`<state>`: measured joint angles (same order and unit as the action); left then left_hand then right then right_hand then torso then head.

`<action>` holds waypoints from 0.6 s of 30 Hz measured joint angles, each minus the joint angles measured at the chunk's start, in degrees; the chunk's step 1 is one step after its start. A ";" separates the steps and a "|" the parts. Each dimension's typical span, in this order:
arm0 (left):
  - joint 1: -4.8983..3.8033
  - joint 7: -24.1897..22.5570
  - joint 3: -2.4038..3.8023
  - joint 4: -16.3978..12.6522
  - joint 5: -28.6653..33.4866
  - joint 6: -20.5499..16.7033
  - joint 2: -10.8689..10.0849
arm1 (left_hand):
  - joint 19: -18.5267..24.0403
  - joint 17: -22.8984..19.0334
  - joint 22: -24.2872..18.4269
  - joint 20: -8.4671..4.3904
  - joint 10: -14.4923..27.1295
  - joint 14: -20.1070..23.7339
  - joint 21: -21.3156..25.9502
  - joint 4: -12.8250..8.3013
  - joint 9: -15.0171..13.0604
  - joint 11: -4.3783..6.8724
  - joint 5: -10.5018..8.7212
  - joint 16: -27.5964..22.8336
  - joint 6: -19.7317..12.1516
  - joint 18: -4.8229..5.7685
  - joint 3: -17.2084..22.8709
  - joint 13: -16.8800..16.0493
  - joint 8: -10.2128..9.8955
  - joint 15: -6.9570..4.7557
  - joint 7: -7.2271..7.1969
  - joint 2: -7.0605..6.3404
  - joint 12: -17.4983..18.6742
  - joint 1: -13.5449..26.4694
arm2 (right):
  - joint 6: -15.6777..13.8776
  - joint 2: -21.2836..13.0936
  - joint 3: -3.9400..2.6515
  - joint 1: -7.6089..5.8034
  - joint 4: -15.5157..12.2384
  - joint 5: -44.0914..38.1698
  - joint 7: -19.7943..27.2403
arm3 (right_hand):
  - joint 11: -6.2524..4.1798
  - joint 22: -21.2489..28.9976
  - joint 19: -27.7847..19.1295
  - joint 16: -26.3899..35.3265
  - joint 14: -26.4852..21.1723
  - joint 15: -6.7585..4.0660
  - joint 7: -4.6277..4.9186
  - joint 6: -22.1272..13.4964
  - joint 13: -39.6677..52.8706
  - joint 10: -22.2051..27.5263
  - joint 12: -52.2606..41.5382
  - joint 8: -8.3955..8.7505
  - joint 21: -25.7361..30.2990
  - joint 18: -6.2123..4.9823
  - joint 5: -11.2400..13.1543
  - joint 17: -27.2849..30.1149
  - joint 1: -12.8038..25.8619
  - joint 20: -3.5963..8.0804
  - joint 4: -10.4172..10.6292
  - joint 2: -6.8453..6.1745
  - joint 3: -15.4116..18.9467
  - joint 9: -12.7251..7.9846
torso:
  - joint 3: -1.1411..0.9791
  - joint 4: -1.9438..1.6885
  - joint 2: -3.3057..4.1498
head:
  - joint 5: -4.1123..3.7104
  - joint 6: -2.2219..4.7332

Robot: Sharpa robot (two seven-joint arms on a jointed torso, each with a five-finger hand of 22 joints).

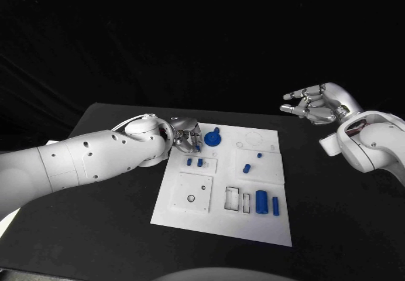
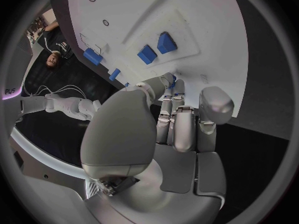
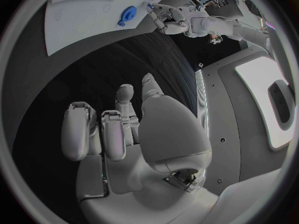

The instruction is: Assemble the parts on the task board

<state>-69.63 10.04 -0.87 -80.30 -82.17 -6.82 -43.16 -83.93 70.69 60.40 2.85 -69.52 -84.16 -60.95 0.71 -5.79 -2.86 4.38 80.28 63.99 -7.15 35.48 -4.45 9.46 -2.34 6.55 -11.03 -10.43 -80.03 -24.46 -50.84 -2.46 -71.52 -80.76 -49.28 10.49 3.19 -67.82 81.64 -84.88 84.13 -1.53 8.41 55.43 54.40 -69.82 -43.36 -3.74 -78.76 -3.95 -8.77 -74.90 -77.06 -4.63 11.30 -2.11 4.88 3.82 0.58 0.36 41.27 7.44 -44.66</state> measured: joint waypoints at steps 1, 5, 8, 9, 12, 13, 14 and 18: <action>0.02 0.01 0.00 0.01 -0.02 0.12 0.03 | 0.00 0.00 0.00 0.00 0.00 0.00 0.00 0.00 0.00 0.00 0.00 0.00 0.00 0.00 0.00 0.00 0.00 0.00 0.00 0.00 0.00 0.00 | 0.00 0.00 0.00 0.00 0.00 0.00 0.00 | 0.00 0.00 0.00 0.00 0.00 0.00 0.00 0.00 0.00 0.00 0.00 0.00 0.00 0.00 0.00 0.00 0.00 0.00 0.00 0.00 0.00 0.00 | 0.00 -0.01 0.00 | 0.00 -0.02; 0.07 0.07 -0.04 0.02 -0.05 0.63 0.14 | 0.00 0.00 0.00 0.00 0.00 0.00 0.00 0.00 0.00 0.00 0.00 0.00 0.00 0.00 0.00 0.00 0.00 0.00 0.00 0.00 0.00 0.00 | 0.00 0.00 0.00 0.00 0.00 0.00 0.01 | 0.00 0.00 0.00 0.00 0.00 0.00 0.00 0.00 0.00 0.00 0.00 0.00 0.00 0.00 0.00 0.00 0.00 0.00 0.00 0.00 0.00 0.00 | 0.01 -0.01 -0.01 | 0.00 -0.07; 0.07 0.13 -0.04 0.01 -0.07 1.05 0.20 | 0.00 0.00 0.00 0.00 0.00 0.00 0.00 0.00 0.00 0.00 0.00 0.00 -0.01 0.00 0.00 0.00 -0.02 0.00 -0.01 0.00 0.25 0.00 | 0.01 0.00 0.00 0.01 -0.01 0.00 0.02 | 0.00 0.00 0.00 0.00 0.00 0.00 0.00 0.00 0.00 0.00 0.00 0.00 0.00 0.00 0.00 -0.03 0.00 0.00 0.00 0.00 0.00 0.00 | -0.02 0.00 -0.02 | -0.01 -0.07; 0.07 0.16 -0.04 0.01 -0.07 1.16 0.22 | 0.00 0.00 0.03 0.00 0.00 0.00 0.00 0.00 0.00 0.00 0.00 0.00 -0.01 0.00 0.00 0.00 -0.06 0.00 -0.01 0.00 0.25 0.00 | 0.01 0.00 0.00 0.01 -0.01 0.00 0.02 | 0.00 0.00 0.00 0.00 0.00 0.00 0.00 0.00 0.00 0.00 0.00 0.00 0.00 0.00 0.00 -0.05 0.00 0.00 0.00 0.00 0.00 0.00 | -0.02 0.00 -0.02 | -0.01 -0.07; 0.06 0.22 -0.04 0.01 -0.10 1.46 0.33 | 0.00 0.00 0.05 0.00 0.00 0.00 0.00 0.00 0.03 0.00 0.00 0.00 -0.02 0.00 0.00 0.00 -0.07 0.00 -0.02 0.00 0.25 0.00 | 0.01 -0.01 0.00 0.01 -0.02 0.01 0.02 | 0.00 0.00 0.00 0.00 0.00 0.00 0.00 0.00 0.00 0.00 0.00 0.00 0.00 0.00 0.00 -0.05 0.00 0.00 0.00 0.00 0.00 0.00 | -0.02 -0.02 -0.02 | -0.02 -0.04; 0.06 0.23 -0.04 0.01 -0.11 1.54 0.36 | 0.00 0.00 0.06 0.00 0.00 0.00 0.00 0.00 0.05 0.00 0.00 0.00 -0.02 0.00 0.00 0.00 -0.08 0.00 -0.02 0.00 0.25 0.00 | 0.01 -0.01 0.00 0.01 -0.02 0.01 0.03 | 0.00 0.00 0.00 0.00 0.00 0.00 0.00 0.00 0.00 0.00 0.00 0.00 0.00 0.00 0.00 -0.05 0.00 0.00 0.00 0.00 0.00 0.00 | -0.02 -0.02 -0.02 | -0.02 -0.04; 0.06 0.25 -0.05 0.03 -0.12 1.60 0.39 | 0.00 0.00 0.10 0.00 0.00 0.00 0.00 0.00 0.05 0.00 0.00 0.00 -0.02 0.00 0.00 0.00 -0.08 0.00 -0.02 0.00 0.25 0.00 | 0.01 -0.01 0.00 0.01 -0.03 0.01 0.03 | 0.00 0.00 0.00 0.00 0.00 0.00 0.00 0.00 0.00 0.00 0.00 0.00 0.00 0.00 0.00 -0.05 0.00 0.00 0.00 0.00 0.00 0.00 | -0.02 -0.02 -0.02 | -0.02 -0.04; 0.06 0.29 -0.06 0.18 -0.14 1.74 0.55 | 0.00 0.00 0.12 0.00 0.00 0.00 0.00 0.00 0.08 0.00 0.00 0.00 -0.03 0.00 0.00 0.00 -0.10 0.00 -0.02 0.00 0.25 0.00 | 0.02 0.00 0.00 0.01 -0.03 0.01 0.03 | 0.00 0.00 0.00 0.00 0.00 0.00 0.00 0.00 0.00 0.00 0.00 0.00 0.00 0.00 0.00 -0.04 0.00 0.00 0.00 0.00 0.00 0.00 | -0.02 -0.01 -0.02 | -0.02 -0.04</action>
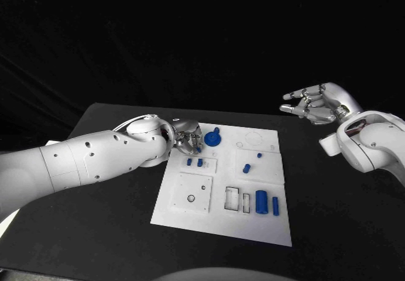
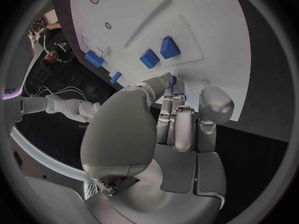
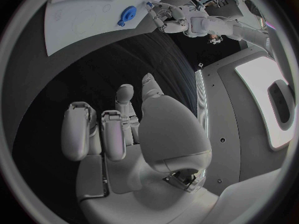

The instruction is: Assemble the parts on the task board

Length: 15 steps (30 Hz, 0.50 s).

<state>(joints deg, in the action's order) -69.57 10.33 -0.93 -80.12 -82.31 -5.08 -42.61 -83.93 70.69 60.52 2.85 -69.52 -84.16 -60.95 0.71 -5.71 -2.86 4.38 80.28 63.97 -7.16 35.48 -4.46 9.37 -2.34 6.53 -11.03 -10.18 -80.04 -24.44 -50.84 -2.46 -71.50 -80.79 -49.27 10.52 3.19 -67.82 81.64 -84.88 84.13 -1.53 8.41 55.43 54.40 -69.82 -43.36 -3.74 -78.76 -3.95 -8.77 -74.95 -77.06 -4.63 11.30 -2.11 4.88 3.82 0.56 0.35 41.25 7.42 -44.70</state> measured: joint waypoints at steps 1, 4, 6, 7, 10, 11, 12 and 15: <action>0.00 0.01 0.00 0.02 -0.01 0.02 0.03 | 0.00 0.00 0.00 0.00 0.00 0.00 0.00 0.00 0.01 0.00 0.00 0.00 0.00 0.00 0.00 0.00 0.00 0.00 0.00 0.00 0.00 0.00 | 0.00 0.00 0.00 0.00 0.00 0.00 0.00 | 0.00 0.00 0.00 0.00 0.00 0.00 0.00 0.00 0.00 0.00 0.00 0.00 0.00 0.00 0.00 0.00 0.00 0.00 0.00 0.00 0.00 0.00 | 0.00 0.00 0.00 | 0.00 0.00; 0.00 0.03 0.00 0.13 -0.03 0.08 0.12 | 0.00 0.00 0.00 0.00 -0.19 0.00 0.00 0.00 0.01 -0.19 0.00 0.00 0.03 0.00 0.00 -0.01 0.00 0.00 0.03 -0.16 0.00 0.17 | 0.01 0.01 0.00 0.00 0.00 0.00 0.01 | 0.00 0.00 0.00 0.00 0.00 0.00 0.00 0.00 0.00 0.00 0.00 0.00 0.00 0.00 0.00 0.00 0.00 0.00 0.00 0.00 0.00 0.00 | 0.00 0.02 0.01 | 0.00 -0.04; 0.00 0.04 -0.01 0.19 -0.04 0.11 0.18 | 0.00 0.00 0.00 0.00 -0.21 0.00 0.00 -0.02 0.02 -0.21 0.00 0.00 0.14 0.00 -0.02 -0.01 -0.26 0.00 0.14 -0.31 0.31 0.32 | 0.02 0.01 0.00 0.00 0.00 0.00 0.01 | 0.00 0.00 0.00 0.00 0.00 0.00 0.00 0.00 0.00 0.00 0.00 0.00 0.00 0.00 0.00 0.00 0.00 0.00 0.00 0.00 0.00 0.00 | 0.00 0.03 0.02 | 0.00 -0.06; 0.00 0.07 -0.01 0.22 -0.04 0.14 0.23 | -0.12 0.00 0.01 0.12 -0.21 0.05 0.00 -0.17 0.02 -0.21 0.00 0.00 0.14 0.01 -0.17 0.00 -0.44 0.05 0.14 -0.16 0.58 0.44 | 0.02 0.01 0.00 0.00 -0.01 0.00 0.01 | 0.00 0.00 0.00 0.00 0.00 0.00 0.00 0.00 0.00 0.00 0.00 0.00 0.00 0.00 0.00 0.00 0.00 0.00 0.00 0.00 0.00 0.00 | 0.00 0.03 0.02 | 0.00 -0.07; 0.01 0.27 -0.03 0.31 -0.06 0.31 0.33 | -0.07 -0.20 0.06 0.34 0.17 0.14 0.00 -0.16 0.41 -0.58 0.00 0.00 -0.46 0.01 -0.16 0.17 -1.46 0.42 0.81 -0.84 1.47 1.30 | 0.04 -0.01 0.00 0.00 -0.03 0.01 0.01 | 0.00 0.00 0.00 0.00 0.00 0.00 0.00 0.00 0.00 0.00 0.00 0.00 0.00 0.00 0.00 0.01 0.00 0.00 0.00 0.00 0.00 0.00 | 0.00 0.03 0.03 | -0.06 -0.10; 0.03 0.38 -0.05 0.36 -0.06 0.41 0.35 | 0.05 -0.28 0.06 0.46 0.46 0.12 0.00 -0.16 0.64 -0.87 0.00 0.00 -1.23 0.01 -0.16 0.23 -1.95 0.75 0.97 -1.13 1.87 1.59 | 0.04 -0.02 0.00 0.00 -0.04 0.01 0.01 | 0.00 0.00 0.00 0.00 0.00 0.00 0.00 0.00 0.00 0.00 0.00 0.00 0.00 0.00 0.00 0.01 0.00 0.00 0.00 0.00 0.00 0.00 | 0.00 0.03 0.03 | -0.07 -0.11; 0.05 0.50 -0.09 0.42 -0.07 0.54 0.36 | -0.03 -0.41 0.05 0.65 0.82 0.18 0.00 -0.04 0.87 -1.20 0.00 0.00 -1.90 0.01 -0.28 0.33 -2.48 0.81 1.22 -1.32 2.23 1.77 | 0.04 -0.03 0.00 0.01 -0.04 0.01 0.01 | 0.00 0.00 0.00 0.00 0.00 0.00 0.00 0.00 0.00 0.00 0.00 0.00 0.00 0.00 0.00 0.01 0.00 0.00 0.00 0.00 0.00 0.00 | 0.00 0.03 0.03 | -0.08 -0.12; 0.15 0.93 -0.15 0.48 -0.07 1.01 0.39 | 0.00 -0.76 -0.07 0.86 2.09 0.18 0.00 0.14 1.51 -1.66 0.00 0.00 -3.50 0.02 -0.47 0.44 -3.76 1.22 1.66 -1.74 3.09 2.20 | 0.06 -0.07 0.00 0.01 -0.05 0.01 0.01 | 0.00 0.00 0.00 0.00 0.00 0.00 0.00 0.00 0.00 0.00 0.00 0.00 0.00 0.00 0.00 0.01 0.00 0.00 0.00 0.00 0.00 0.00 | 0.00 0.03 0.02 | -0.12 -0.15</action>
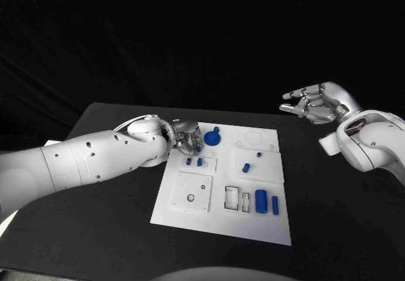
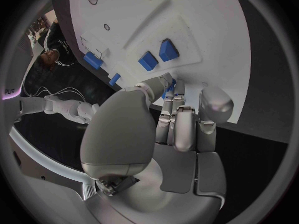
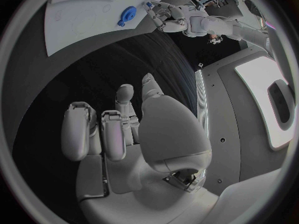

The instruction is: Assemble the parts on the task board

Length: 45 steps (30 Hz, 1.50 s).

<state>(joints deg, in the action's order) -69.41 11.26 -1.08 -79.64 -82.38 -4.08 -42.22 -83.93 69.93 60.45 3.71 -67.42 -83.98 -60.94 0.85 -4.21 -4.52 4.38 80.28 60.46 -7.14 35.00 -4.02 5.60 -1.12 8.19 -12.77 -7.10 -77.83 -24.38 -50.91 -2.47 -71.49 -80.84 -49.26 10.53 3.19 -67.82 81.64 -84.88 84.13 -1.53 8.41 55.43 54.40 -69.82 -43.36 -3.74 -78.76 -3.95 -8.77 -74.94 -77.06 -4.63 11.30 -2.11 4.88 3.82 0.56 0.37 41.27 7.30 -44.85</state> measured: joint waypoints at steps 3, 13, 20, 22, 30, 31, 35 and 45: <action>0.01 0.38 -0.01 0.03 0.00 0.37 0.01 | -0.10 -0.35 0.00 0.27 0.61 -0.11 0.00 -0.09 0.23 -0.21 0.00 0.00 -0.33 -0.01 -0.09 0.04 -0.48 0.11 0.29 -0.31 0.65 0.31 | 0.01 -0.04 0.00 0.00 -0.01 0.00 0.00 | 0.00 0.00 0.00 0.00 0.00 0.00 0.00 0.00 0.00 0.00 0.00 0.00 0.00 0.00 0.00 0.00 0.00 0.00 0.00 0.00 0.00 0.00 | -0.01 0.00 -0.01 | -0.02 -0.03; -0.02 0.93 0.03 0.00 0.00 0.77 -0.01 | -0.10 -1.12 0.00 0.68 2.38 0.01 0.03 -0.04 0.42 -0.54 0.00 0.00 -1.25 -0.01 -0.59 0.06 -1.51 0.42 0.41 -0.60 1.59 0.60 | 0.04 -0.10 0.00 0.00 -0.02 0.01 0.00 | 0.00 0.00 0.00 0.00 0.00 0.00 0.00 0.00 0.00 0.00 0.00 0.00 0.00 0.00 0.00 0.01 0.00 0.00 0.00 0.00 0.00 0.00 | -0.01 -0.02 -0.03 | -0.05 -0.05; -0.08 0.98 0.11 -0.01 0.01 0.72 -0.43 | -0.10 -2.42 -0.99 1.10 5.72 0.02 1.56 -0.19 0.54 -0.99 0.00 -0.41 -5.00 -0.01 -1.90 0.26 -1.89 0.82 0.67 -0.60 3.06 0.60 | 1.32 -0.18 0.00 0.00 0.25 -0.33 -0.91 | 0.43 1.73 -0.77 1.12 -0.12 0.12 -0.05 -0.74 -6.52 5.37 9.50 0.00 1.23 0.00 0.00 0.01 -2.79 -0.09 -0.89 2.21 -0.89 0.00 | 0.02 -0.02 -0.03 | -0.10 0.01; -0.09 0.94 0.13 -0.02 0.08 0.54 -0.83 | 0.04 -2.82 -1.62 1.24 6.93 -0.14 2.25 -0.27 0.54 -1.18 0.00 -0.74 -6.18 -0.01 -2.62 0.34 -1.89 0.98 0.57 -0.60 3.13 0.60 | 2.63 -0.20 0.00 0.00 0.48 -1.05 -1.86 | 0.80 4.14 -1.79 2.83 -0.01 0.43 -0.01 -0.77 -11.38 7.89 15.64 -0.05 2.70 -0.56 0.00 0.01 -4.35 -0.30 -1.44 2.25 -1.43 0.04 | 0.05 -0.02 -0.04 | -0.14 0.05; -0.04 -3.11 0.22 1.47 12.13 -3.64 -4.75 | 4.03 -13.79 -14.75 2.12 9.16 1.43 16.70 0.06 0.33 -1.82 1.60 -7.27 -5.23 -1.40 -3.56 0.18 -1.51 1.80 1.50 1.00 1.41 -1.47 | 11.51 -0.19 0.06 1.23 -0.96 -14.59 -7.80 | 1.10 5.90 -2.07 4.56 -0.11 0.93 -0.46 5.03 -30.01 8.82 32.10 -1.12 3.76 -0.90 -0.40 0.02 -10.84 -0.59 -4.97 0.92 -6.97 0.39 | -0.01 0.10 -0.06 | -0.85 0.57; -0.06 -4.28 0.23 1.48 15.22 -4.27 -5.19 | 5.49 -17.19 -17.63 2.25 9.26 2.99 20.01 0.11 0.33 -1.93 1.72 -9.37 -4.87 -2.19 -3.22 0.18 -1.51 1.94 1.86 1.07 1.13 -1.55 | 12.26 -0.18 0.07 1.41 -1.46 -16.70 -8.37 | 1.04 5.96 -2.05 4.56 -0.11 0.93 -0.50 5.45 -32.16 7.64 33.15 -0.97 3.76 -0.91 -0.07 0.02 -10.84 -0.58 -5.01 0.85 -7.80 0.31 | -0.02 0.10 -0.06 | -1.04 0.65; -0.09 -10.98 0.18 0.28 31.14 -6.49 -6.89 | 9.85 -29.09 -22.26 2.80 9.88 9.35 26.25 1.21 0.33 -2.55 1.72 -17.10 -3.80 -2.30 -4.33 0.13 -1.22 2.50 2.44 1.16 -0.13 -1.21 | 14.08 -0.31 0.07 2.26 -3.82 -25.92 -10.42 | 1.01 6.01 -1.84 4.67 -0.11 0.93 -0.72 6.08 -36.27 6.34 35.28 -0.76 3.76 -0.91 0.16 0.02 -10.00 -0.37 -5.06 -0.61 -9.18 0.23 | -0.01 0.04 -0.04 | -2.31 1.01; -0.04 -26.91 -0.15 -4.22 71.04 -9.92 -10.66 | 10.97 -32.87 -23.63 2.72 4.95 11.80 28.33 3.02 0.19 -1.09 1.72 -18.65 -1.80 -2.25 -7.47 -1.41 -0.32 1.74 1.01 2.74 -6.31 0.88 | 15.36 0.96 0.29 3.60 -6.21 -42.83 -14.48 | 1.21 6.25 -1.61 4.79 -0.11 0.92 -0.71 6.49 -39.20 6.14 36.67 -0.22 4.03 -0.91 0.67 0.03 -9.43 -0.60 -4.86 -1.61 -10.71 0.16 | 0.10 0.02 -0.04 | -4.92 1.74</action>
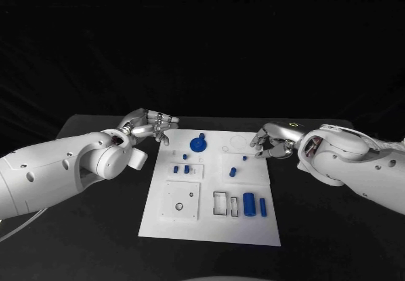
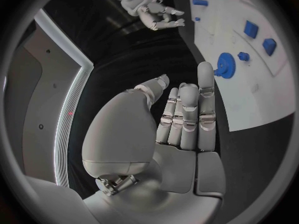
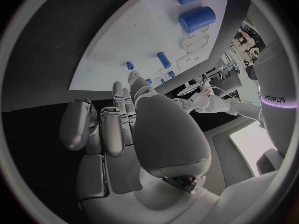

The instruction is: Assemble the parts on the task board

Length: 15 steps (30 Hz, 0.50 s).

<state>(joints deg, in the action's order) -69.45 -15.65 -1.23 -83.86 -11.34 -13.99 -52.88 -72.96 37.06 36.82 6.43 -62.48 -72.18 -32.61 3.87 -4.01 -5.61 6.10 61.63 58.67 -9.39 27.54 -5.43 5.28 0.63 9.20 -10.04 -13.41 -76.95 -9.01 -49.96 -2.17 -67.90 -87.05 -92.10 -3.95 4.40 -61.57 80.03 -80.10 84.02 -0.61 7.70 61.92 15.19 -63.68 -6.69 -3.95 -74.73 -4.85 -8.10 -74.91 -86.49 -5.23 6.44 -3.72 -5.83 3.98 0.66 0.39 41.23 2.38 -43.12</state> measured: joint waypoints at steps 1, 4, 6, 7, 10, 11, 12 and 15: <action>0.00 -0.81 -0.01 -0.31 2.38 -0.13 -0.29 | 0.00 -0.09 -0.05 0.00 -0.13 0.00 0.00 0.01 0.00 0.14 0.00 0.00 0.13 0.00 -0.14 -0.08 0.00 0.00 0.13 0.00 -0.37 0.00 | 0.05 0.27 0.03 0.13 0.01 -0.93 -0.32 | 0.00 0.05 0.00 0.16 0.00 0.00 0.00 0.00 -0.31 0.00 0.10 0.00 0.00 0.00 0.00 0.00 0.00 0.00 -0.12 0.00 -0.17 0.00 | 0.00 0.01 0.01 | -0.21 0.04; 0.03 -2.68 -0.04 -1.18 8.16 -0.39 -1.00 | 0.00 -0.21 -0.15 0.00 -0.20 0.00 0.00 0.12 0.00 0.20 0.00 0.00 0.20 0.01 -0.25 -0.17 0.25 0.00 0.20 0.30 -0.80 0.30 | 0.15 1.11 0.14 0.55 0.18 -3.25 -1.16 | 0.00 0.13 0.00 0.23 0.00 0.00 0.03 -0.03 -1.22 0.00 0.55 0.00 0.00 0.00 0.18 0.00 0.00 0.00 -0.12 0.00 -0.94 0.00 | 0.00 -0.02 0.01 | -0.56 0.09; 0.04 -3.67 -0.06 -1.72 11.27 -0.48 -1.36 | 0.00 -0.34 -0.21 0.00 -0.20 0.15 0.22 0.16 0.00 0.20 0.00 0.00 0.41 0.01 -0.29 -0.23 0.25 -0.15 -0.01 0.30 -1.03 0.30 | 0.20 1.72 0.20 0.81 0.41 -4.59 -1.67 | 0.00 0.17 0.00 0.23 0.00 0.00 0.19 -0.19 -1.66 0.00 0.55 0.00 0.00 0.00 0.26 0.00 0.23 0.00 -0.12 -0.22 -1.24 0.00 | -0.01 -0.05 0.03 | -0.75 0.12; 0.04 -4.00 -0.07 -1.93 12.34 -0.50 -1.47 | 0.00 -0.39 -0.21 0.00 -0.20 0.21 0.22 0.16 0.00 0.20 0.00 0.00 0.41 0.01 -0.29 -0.23 0.25 -0.21 -0.01 0.30 -1.14 0.30 | 0.23 1.99 0.23 0.90 0.54 -5.08 -1.88 | 0.06 0.18 0.00 0.23 0.00 0.00 0.19 -0.19 -1.85 -0.06 0.63 0.00 0.00 0.00 0.26 0.00 0.23 0.00 -0.17 -0.21 -1.43 0.00 | -0.02 -0.05 0.04 | -0.81 0.13; 0.05 -4.84 -0.09 -2.51 15.02 -0.52 -1.74 | 0.00 -0.54 -0.22 0.00 -0.20 0.21 0.22 0.31 0.01 0.20 0.00 0.00 0.41 0.01 -0.44 -0.23 0.25 -0.21 -0.01 0.31 -1.15 0.30 | 0.32 2.87 0.27 1.06 1.12 -6.32 -2.44 | 0.17 0.30 0.00 0.23 0.00 -0.01 0.19 -0.20 -2.50 -0.16 0.83 0.00 0.22 0.00 0.26 0.00 0.23 0.00 -0.17 -0.21 -2.13 0.00 | -0.03 -0.10 0.05 | -0.92 0.12; 0.05 -5.05 -0.09 -2.68 15.59 -0.52 -1.80 | 0.00 -0.54 -0.22 0.00 -0.20 0.21 0.22 0.31 0.01 0.20 0.00 0.00 0.41 0.01 -0.44 -0.23 0.25 -0.21 -0.01 0.30 -1.15 0.30 | 0.35 3.12 0.29 1.11 1.32 -6.60 -2.56 | 0.17 0.30 0.00 0.23 0.00 0.00 0.19 -0.20 -2.67 -0.16 0.99 0.00 0.22 0.00 0.26 0.00 0.23 0.00 -0.03 -0.21 -2.28 0.00 | -0.02 -0.12 0.05 | -0.96 0.12; 0.06 -5.28 -0.10 -2.90 16.22 -0.52 -1.89 | 0.00 -0.59 -0.22 0.00 -0.20 0.21 0.22 0.31 0.01 0.20 0.00 0.00 0.40 0.01 -0.44 -0.23 0.25 -0.21 -0.01 0.30 -1.15 0.30 | 0.39 3.43 0.31 1.18 1.55 -6.94 -2.72 | 0.17 0.30 0.00 0.23 0.00 -0.01 0.19 -0.20 -2.83 -0.16 1.07 0.00 0.22 0.00 0.26 0.00 0.23 0.00 -0.14 -0.21 -2.52 0.00 | -0.02 -0.12 0.06 | -0.97 0.10; 0.06 -5.66 -0.10 -3.33 17.18 -0.52 -2.00 | 0.00 -0.72 -0.27 0.00 -0.20 0.21 0.22 0.31 0.01 0.20 0.00 0.00 0.40 0.02 -0.44 -0.23 0.25 -0.21 -0.01 0.30 -1.19 0.30 | 0.51 3.99 0.38 1.31 1.96 -7.48 -2.91 | 0.25 0.30 0.03 0.23 0.00 0.00 0.18 -0.20 -3.27 -0.25 1.07 0.00 0.22 0.00 0.26 0.00 0.23 -0.03 -0.11 -0.21 -3.15 0.00 | -0.01 -0.13 0.08 | -1.02 0.04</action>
<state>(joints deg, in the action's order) -69.39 -21.31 -1.34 -87.19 5.85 -14.51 -54.87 -72.96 36.34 36.55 6.43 -62.67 -71.98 -32.39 4.18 -4.00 -5.41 6.10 61.63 59.07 -9.37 27.10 -5.65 5.53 0.42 9.19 -9.73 -14.60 -76.65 -8.51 -45.97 -1.80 -66.59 -85.09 -99.57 -6.86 4.65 -61.27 80.06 -79.87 84.02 -0.61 7.89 61.72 11.92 -63.93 -5.62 -3.95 -74.51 -4.86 -7.84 -74.91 -86.26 -5.26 6.33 -3.93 -8.98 3.99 0.65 0.26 41.31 1.36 -43.07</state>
